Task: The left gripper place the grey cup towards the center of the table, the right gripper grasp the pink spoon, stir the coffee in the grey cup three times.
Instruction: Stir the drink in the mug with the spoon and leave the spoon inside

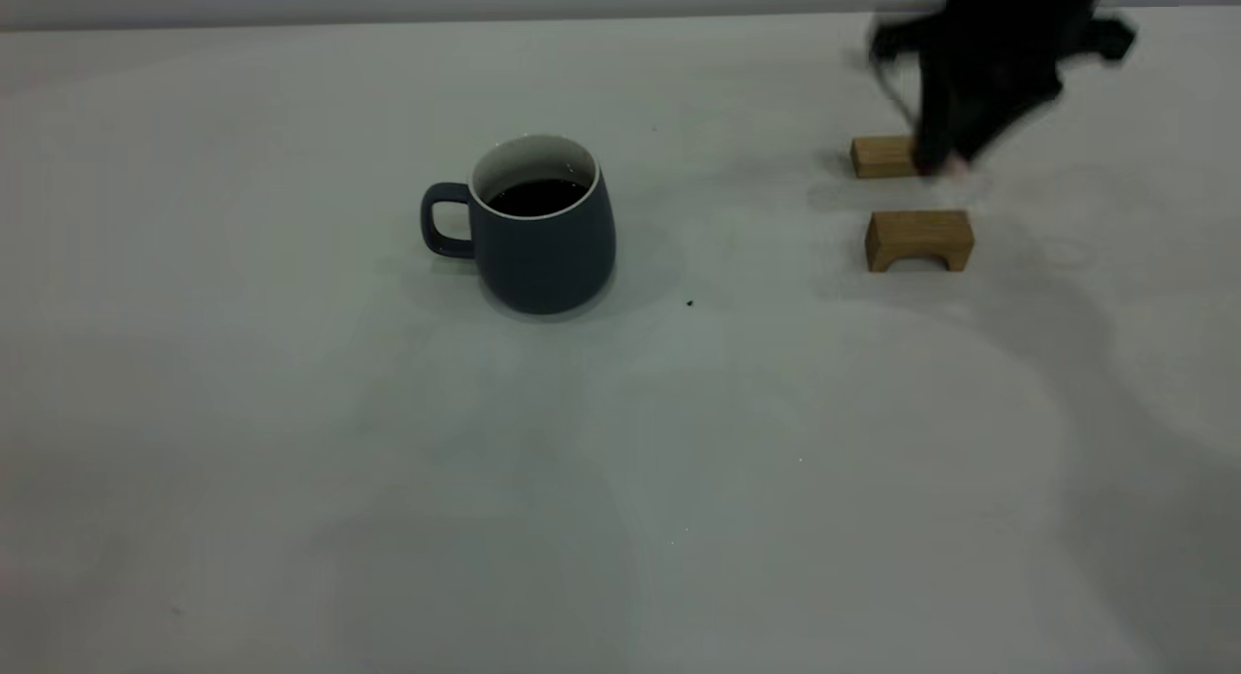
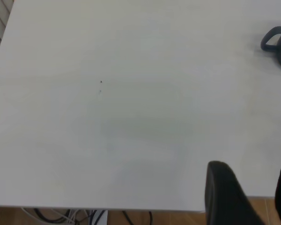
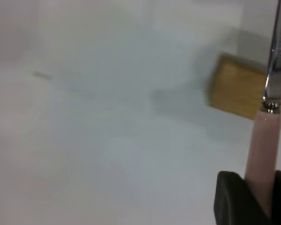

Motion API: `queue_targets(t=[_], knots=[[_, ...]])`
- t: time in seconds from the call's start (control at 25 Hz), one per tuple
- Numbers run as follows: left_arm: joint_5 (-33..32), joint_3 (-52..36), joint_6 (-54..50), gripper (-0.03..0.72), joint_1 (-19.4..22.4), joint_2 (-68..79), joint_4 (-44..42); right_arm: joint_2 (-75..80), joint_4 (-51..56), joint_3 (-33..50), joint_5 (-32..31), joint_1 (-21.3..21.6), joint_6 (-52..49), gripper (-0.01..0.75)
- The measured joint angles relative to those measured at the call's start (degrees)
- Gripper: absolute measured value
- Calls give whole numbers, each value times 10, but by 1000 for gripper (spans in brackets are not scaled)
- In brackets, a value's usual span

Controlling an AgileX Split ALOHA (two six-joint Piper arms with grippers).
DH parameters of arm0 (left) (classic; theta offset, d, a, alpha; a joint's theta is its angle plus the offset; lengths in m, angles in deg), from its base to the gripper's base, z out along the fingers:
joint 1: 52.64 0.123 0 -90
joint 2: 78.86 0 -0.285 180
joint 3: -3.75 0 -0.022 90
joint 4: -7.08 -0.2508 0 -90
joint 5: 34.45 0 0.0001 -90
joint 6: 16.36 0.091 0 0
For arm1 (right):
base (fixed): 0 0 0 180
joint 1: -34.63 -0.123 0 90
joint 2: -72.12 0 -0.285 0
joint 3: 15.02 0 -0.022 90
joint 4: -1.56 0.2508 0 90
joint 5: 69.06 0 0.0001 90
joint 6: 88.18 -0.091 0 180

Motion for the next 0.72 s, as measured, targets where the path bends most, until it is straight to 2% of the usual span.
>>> queue_targets(t=[0.24,0.32,0.52,0.72], knots=[[0,0,0,342,0,0,0,-52,295,0,-134,0,-27,137],[0,0,0,342,0,0,0,-51,400,0,-152,-6,-32,137],[0,0,0,342,0,0,0,-51,586,0,-118,-42,-55,137],[0,0,0,342,0,0,0,-51,660,0,-50,-97,-141,137]])
